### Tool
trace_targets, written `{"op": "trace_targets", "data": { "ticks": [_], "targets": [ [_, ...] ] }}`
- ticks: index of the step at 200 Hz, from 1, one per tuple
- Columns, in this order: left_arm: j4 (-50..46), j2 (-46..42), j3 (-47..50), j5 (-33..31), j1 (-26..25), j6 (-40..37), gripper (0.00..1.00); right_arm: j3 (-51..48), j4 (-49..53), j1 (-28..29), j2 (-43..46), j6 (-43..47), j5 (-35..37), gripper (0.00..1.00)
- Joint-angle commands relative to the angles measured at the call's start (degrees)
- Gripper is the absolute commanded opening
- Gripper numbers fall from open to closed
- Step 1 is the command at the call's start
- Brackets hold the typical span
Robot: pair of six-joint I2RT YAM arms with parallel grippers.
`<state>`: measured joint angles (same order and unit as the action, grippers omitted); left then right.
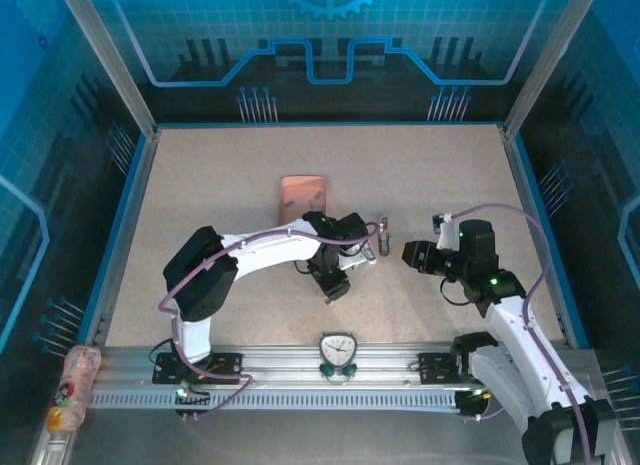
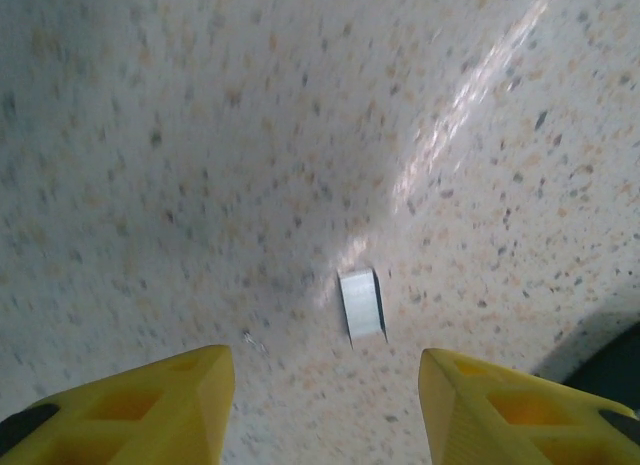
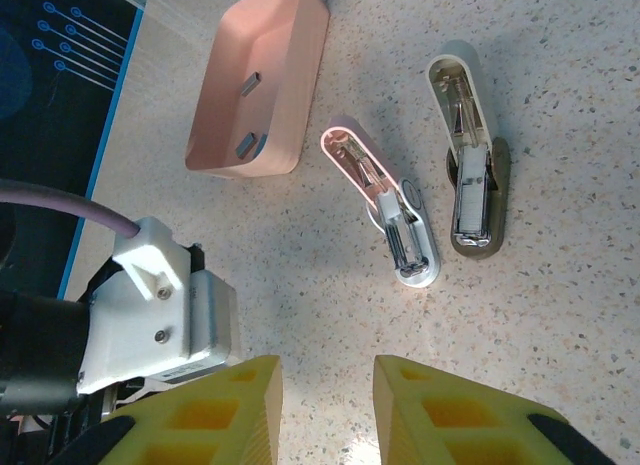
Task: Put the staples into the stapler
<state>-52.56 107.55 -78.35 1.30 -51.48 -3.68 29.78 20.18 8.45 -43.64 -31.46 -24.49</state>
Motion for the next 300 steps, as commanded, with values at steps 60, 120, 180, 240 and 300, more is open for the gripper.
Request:
{"op": "trace_targets", "data": {
  "ticks": [60,120,180,240,300],
  "targets": [
    [-2.0,-0.8,4.4,-2.6,-2.4,10.0,0.48,0.1,-0.2,0.7,1.1,-0.9,-1.0,0.30],
    [1.2,1.1,5.4,-2.7,-3.3,10.8,0.44,-0.1,-0.5,1.4,1.4,-1.5,-0.4,0.30],
    [3.0,3.2,5.3,-2.5,-3.7,11.1,0.39,-0.1,-0.5,2.0,1.2,-1.6,0.3,0.30],
    [3.4,4.0,5.3,-2.1,-4.2,11.4,0.37,-0.1,-0.6,2.4,1.0,-1.5,0.5,0.30],
    [3.5,5.2,6.0,-2.3,-4.3,11.9,0.29,-0.1,-0.3,2.4,1.0,-1.2,0.8,0.30]
  ]
}}
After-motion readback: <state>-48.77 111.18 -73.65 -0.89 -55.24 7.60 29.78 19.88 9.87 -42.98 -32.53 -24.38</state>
